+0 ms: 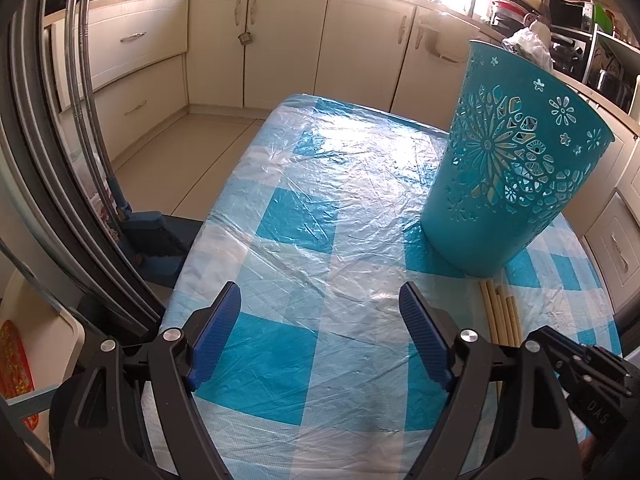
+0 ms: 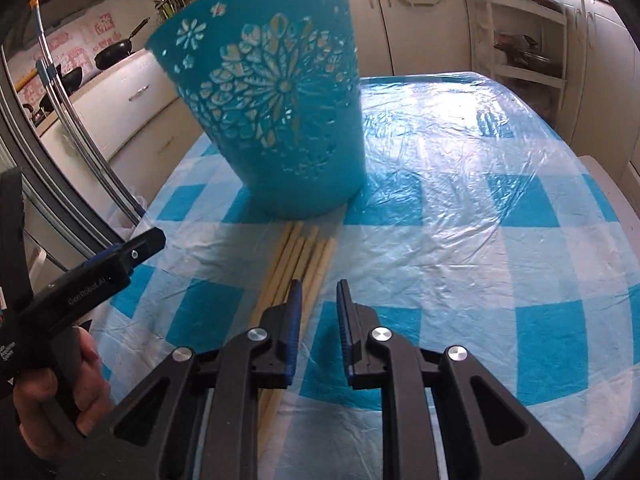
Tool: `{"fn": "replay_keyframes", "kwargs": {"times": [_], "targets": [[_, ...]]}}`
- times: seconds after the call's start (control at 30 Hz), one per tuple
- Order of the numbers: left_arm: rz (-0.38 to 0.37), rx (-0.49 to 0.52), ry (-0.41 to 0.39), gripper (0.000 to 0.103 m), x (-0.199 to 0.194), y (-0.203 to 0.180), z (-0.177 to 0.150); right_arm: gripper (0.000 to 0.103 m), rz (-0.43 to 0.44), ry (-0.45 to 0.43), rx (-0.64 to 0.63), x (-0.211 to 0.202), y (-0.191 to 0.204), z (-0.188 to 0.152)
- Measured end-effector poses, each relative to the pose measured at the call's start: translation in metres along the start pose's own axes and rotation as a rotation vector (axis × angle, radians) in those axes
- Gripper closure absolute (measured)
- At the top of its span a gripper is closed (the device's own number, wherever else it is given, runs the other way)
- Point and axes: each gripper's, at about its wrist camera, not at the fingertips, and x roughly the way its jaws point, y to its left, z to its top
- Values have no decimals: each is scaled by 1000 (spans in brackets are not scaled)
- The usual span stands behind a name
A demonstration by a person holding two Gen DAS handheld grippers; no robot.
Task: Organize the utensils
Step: 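Move both tools back toward the chopstick bundle beside the basket, then lower the left tool onto a single wooden chopstick and close it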
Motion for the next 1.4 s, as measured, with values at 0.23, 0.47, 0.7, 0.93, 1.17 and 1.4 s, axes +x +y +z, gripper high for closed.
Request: {"fn": "replay_keyframes", "kwargs": {"times": [0.23, 0.47, 0.7, 0.93, 1.17, 1.4], "targets": [[-7, -11, 1, 25, 0, 2, 0, 87, -54, 3, -56, 4, 3, -4], [-9, 32, -5, 25, -1, -5, -2, 94, -87, 19, -130, 1, -4, -3], [-141, 217, 49, 25, -8, -58, -9, 95, -2, -3, -9, -8, -47, -4], [-91, 277, 124, 25, 7, -90, -10, 95, 38, -4, 13, -10, -48, -4], [-59, 277, 168, 25, 16, -96, -17, 95, 69, -3, 41, -9, -53, -3], [-45, 289, 195, 25, 18, -109, -20, 95, 89, -1, 57, -9, -56, -3]]}}
